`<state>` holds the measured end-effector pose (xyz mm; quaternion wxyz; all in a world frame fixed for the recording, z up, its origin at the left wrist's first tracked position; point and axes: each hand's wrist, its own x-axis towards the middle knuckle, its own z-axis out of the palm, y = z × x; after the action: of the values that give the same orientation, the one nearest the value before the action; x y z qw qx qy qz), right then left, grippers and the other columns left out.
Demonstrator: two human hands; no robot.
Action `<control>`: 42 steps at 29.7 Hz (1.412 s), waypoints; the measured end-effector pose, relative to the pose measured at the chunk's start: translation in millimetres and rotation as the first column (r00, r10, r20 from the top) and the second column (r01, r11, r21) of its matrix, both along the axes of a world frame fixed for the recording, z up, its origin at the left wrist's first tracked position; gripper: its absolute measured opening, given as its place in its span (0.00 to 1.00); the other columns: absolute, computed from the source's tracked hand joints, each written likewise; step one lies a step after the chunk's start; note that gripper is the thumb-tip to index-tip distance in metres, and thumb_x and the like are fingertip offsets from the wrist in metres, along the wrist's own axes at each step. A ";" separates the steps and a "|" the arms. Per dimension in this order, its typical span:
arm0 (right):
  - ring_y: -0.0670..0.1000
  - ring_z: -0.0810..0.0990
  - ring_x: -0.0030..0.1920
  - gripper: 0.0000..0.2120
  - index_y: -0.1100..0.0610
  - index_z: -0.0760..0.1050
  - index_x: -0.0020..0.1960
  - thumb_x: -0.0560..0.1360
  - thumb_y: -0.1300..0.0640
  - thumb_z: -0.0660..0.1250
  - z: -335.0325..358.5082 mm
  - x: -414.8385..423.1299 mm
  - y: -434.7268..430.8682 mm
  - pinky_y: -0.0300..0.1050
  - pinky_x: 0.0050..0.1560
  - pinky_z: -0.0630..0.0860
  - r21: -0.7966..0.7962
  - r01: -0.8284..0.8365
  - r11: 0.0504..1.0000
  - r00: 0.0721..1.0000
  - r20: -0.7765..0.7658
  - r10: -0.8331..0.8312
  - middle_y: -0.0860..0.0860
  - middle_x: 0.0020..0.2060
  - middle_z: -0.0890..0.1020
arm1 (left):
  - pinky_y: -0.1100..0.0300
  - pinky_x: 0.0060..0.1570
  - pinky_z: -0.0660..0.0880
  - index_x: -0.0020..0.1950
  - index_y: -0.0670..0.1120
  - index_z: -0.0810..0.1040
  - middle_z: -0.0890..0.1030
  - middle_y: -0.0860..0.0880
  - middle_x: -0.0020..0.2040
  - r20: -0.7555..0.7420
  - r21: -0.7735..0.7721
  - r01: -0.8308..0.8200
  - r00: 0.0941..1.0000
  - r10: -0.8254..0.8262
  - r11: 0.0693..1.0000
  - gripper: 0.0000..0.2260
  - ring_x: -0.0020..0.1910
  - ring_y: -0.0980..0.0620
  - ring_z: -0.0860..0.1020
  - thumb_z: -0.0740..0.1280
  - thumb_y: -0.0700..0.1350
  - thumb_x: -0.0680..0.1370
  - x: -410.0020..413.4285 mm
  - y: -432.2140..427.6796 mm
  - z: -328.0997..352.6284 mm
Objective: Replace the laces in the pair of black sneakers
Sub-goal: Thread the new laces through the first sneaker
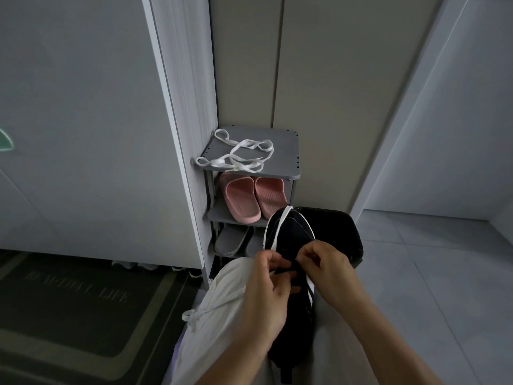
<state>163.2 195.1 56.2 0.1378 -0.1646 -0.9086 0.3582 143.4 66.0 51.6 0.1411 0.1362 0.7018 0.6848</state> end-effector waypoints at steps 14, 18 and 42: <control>0.52 0.77 0.44 0.08 0.58 0.80 0.49 0.70 0.59 0.67 -13.9 5.9 -7.2 0.36 0.44 0.68 0.222 0.042 0.974 0.991 -0.130 -0.013 0.51 0.43 0.77 | 0.61 0.45 0.65 0.52 0.47 0.72 0.79 0.52 0.39 -0.862 -0.322 -0.439 0.503 -0.068 0.839 0.27 0.44 0.55 0.67 0.79 0.38 0.58 -25.1 14.5 -28.7; 0.52 0.74 0.50 0.20 0.55 0.76 0.55 0.66 0.47 0.65 -11.2 10.2 -13.9 0.41 0.49 0.67 0.297 0.026 0.954 1.000 -0.020 -0.021 0.50 0.49 0.75 | 0.66 0.44 0.68 0.52 0.52 0.71 0.76 0.60 0.43 -0.746 -0.259 -0.306 0.665 0.011 0.916 0.20 0.46 0.59 0.69 0.70 0.35 0.66 -31.3 8.6 -27.3; 0.40 0.74 0.38 0.13 0.46 0.71 0.47 0.67 0.58 0.71 1.8 13.0 0.9 0.31 0.37 0.69 -0.123 -0.016 0.992 0.990 0.138 0.033 0.44 0.41 0.77 | 0.62 0.46 0.62 0.36 0.47 0.78 0.75 0.52 0.41 -0.906 -0.353 -0.484 0.392 -0.162 0.801 0.08 0.43 0.55 0.68 0.64 0.48 0.72 -37.1 3.8 -28.9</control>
<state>176.2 196.0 58.1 0.0589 -0.1862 -0.8945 0.4021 106.2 69.7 22.7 -0.3004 0.3627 0.8414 0.2649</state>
